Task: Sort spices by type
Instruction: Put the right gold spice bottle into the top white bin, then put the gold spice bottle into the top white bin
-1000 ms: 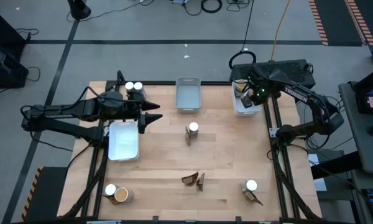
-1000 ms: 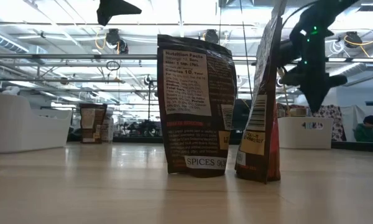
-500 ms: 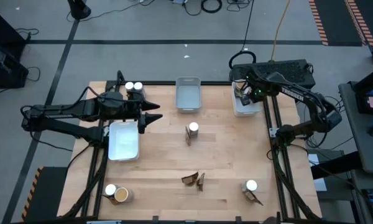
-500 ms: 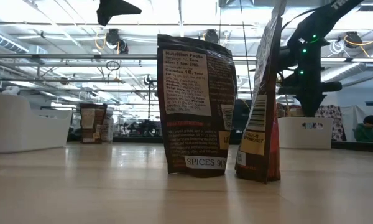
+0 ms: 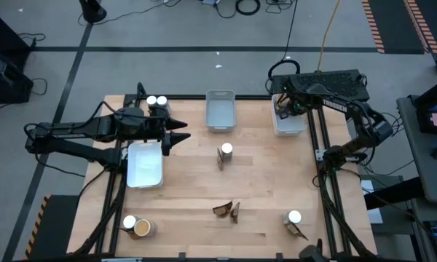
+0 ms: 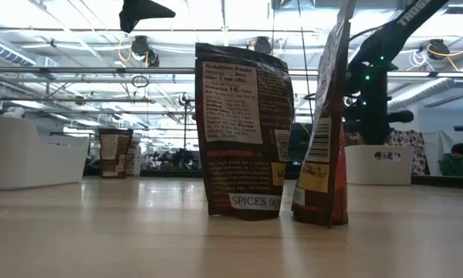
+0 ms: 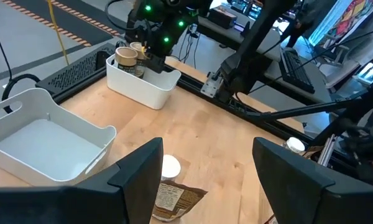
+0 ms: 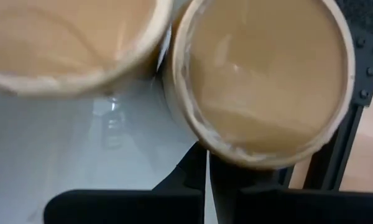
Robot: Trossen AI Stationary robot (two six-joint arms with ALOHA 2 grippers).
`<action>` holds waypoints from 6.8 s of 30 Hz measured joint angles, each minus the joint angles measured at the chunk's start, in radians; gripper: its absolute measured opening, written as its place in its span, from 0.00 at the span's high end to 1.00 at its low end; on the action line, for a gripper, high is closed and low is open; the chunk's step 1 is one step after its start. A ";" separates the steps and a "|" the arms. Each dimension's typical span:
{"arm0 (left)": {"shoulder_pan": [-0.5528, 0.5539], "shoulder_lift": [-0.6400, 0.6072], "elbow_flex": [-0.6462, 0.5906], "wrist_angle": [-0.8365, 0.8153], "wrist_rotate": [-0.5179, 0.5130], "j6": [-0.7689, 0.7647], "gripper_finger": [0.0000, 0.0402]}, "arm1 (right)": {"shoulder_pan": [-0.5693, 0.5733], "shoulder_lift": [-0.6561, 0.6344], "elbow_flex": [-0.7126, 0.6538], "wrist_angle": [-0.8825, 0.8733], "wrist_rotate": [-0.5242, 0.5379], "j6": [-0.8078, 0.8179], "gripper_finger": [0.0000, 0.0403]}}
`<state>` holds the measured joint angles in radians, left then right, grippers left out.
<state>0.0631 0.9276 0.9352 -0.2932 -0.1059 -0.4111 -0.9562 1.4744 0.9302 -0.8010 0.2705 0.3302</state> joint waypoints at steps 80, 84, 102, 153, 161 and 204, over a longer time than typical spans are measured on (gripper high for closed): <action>-1.015 0.320 0.171 -0.669 0.125 -0.407 0.38 | 1.378 0.001 0.371 0.546 -0.056 0.574 1.00; -1.013 0.345 0.171 -0.639 0.124 -0.360 0.38 | 1.406 0.001 0.371 0.535 -0.038 0.573 1.00; -0.872 0.467 0.206 -0.473 0.177 -0.473 0.13 | 1.349 0.001 0.371 0.495 -0.092 0.257 1.00; -0.832 0.467 0.263 -0.604 0.103 -0.262 0.13 | 1.289 0.001 0.371 0.478 -0.088 0.099 1.00; -0.923 0.466 0.226 -0.606 0.142 -0.382 0.13 | 1.269 0.001 0.371 0.483 -0.088 0.099 1.00; -0.988 0.642 0.220 -0.719 0.196 -0.422 0.13 | 1.269 0.002 0.371 0.482 -0.120 0.076 1.00</action>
<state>-0.9253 1.5696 1.1549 -1.0117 0.0898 -0.8326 0.3130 1.4761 1.3010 -0.3195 0.1509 0.4065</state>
